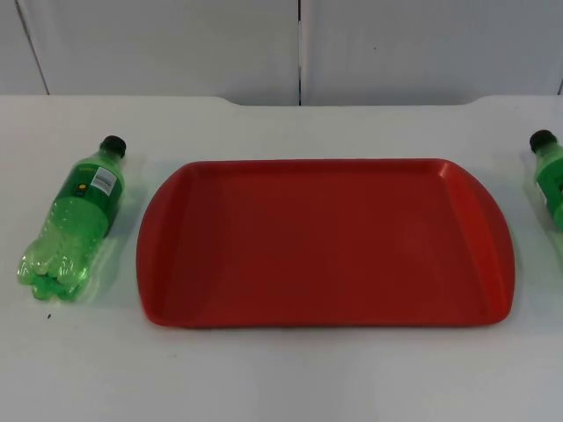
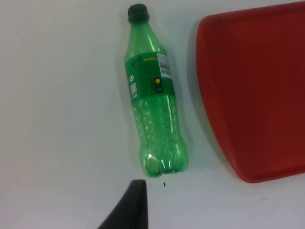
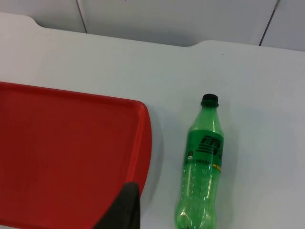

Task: Place the bottle upright on the tray.

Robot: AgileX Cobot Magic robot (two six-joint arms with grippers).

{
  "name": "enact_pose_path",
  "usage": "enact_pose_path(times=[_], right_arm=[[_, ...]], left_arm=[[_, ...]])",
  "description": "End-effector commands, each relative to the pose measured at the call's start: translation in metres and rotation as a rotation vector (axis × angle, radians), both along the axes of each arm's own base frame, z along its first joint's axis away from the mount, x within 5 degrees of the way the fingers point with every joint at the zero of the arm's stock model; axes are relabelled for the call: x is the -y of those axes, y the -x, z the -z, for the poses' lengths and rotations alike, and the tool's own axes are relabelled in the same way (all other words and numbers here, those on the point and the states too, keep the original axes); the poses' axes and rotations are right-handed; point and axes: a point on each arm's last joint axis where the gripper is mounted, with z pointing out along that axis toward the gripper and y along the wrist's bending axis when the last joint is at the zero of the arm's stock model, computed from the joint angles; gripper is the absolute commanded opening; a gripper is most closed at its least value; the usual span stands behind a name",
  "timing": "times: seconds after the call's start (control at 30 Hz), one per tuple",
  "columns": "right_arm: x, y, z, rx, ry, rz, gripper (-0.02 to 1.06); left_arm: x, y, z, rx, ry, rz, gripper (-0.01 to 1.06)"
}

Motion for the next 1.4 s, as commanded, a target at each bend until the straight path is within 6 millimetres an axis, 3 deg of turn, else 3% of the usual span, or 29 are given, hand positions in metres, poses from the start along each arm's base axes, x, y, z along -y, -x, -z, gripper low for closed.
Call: enact_pose_path(times=[0.0, 0.13, 0.2, 0.27, 0.37, 0.4, 0.53, 0.77, 0.9, 0.97, 1.1, 1.37], right_arm=[[0.001, 0.000, -0.004, 0.030, -0.001, 0.004, 1.05], [0.001, 0.000, -0.005, 0.032, -0.001, 0.004, 1.05], [0.001, 0.000, -0.005, 0.032, -0.001, 0.004, 1.05], [0.001, 0.000, -0.005, 0.032, -0.001, 0.004, 1.05], [0.001, 0.000, -0.005, 0.032, -0.001, 0.004, 1.05], [0.001, 0.000, -0.005, 0.032, -0.001, 0.004, 1.05], [0.001, 0.000, -0.005, 0.032, -0.001, 0.004, 1.05], [0.001, -0.001, -0.005, 0.034, -0.001, 0.004, 1.05], [0.001, -0.001, -0.005, 0.034, -0.001, 0.004, 1.05], [0.001, -0.001, -0.005, 0.034, -0.001, 0.004, 1.05], [0.001, -0.001, -0.005, 0.034, -0.001, 0.004, 1.05], [0.001, -0.001, -0.005, 0.037, -0.001, 0.004, 1.05]], left_arm=[[0.008, -0.012, 0.001, -0.007, 0.010, 0.031, 1.05], [0.026, -0.037, 0.007, -0.011, -0.006, 0.087, 1.05], [0.035, -0.061, 0.017, -0.021, -0.003, 0.065, 1.05], [0.036, -0.066, 0.019, -0.025, -0.006, 0.061, 1.05], [0.038, -0.097, 0.042, -0.088, -0.027, 0.033, 1.05], [0.038, -0.097, 0.042, -0.088, -0.027, 0.033, 1.05], [0.042, -0.131, 0.064, -0.139, -0.030, 0.016, 1.05], [0.045, -0.164, 0.085, -0.194, -0.063, 0.020, 1.05], [0.030, -0.190, 0.104, -0.265, -0.039, -0.013, 1.05], [0.029, -0.191, 0.105, -0.268, -0.033, -0.015, 1.05], [0.011, -0.203, 0.128, -0.299, -0.002, -0.035, 1.05], [0.006, -0.216, 0.161, -0.343, -0.037, -0.034, 1.05]])
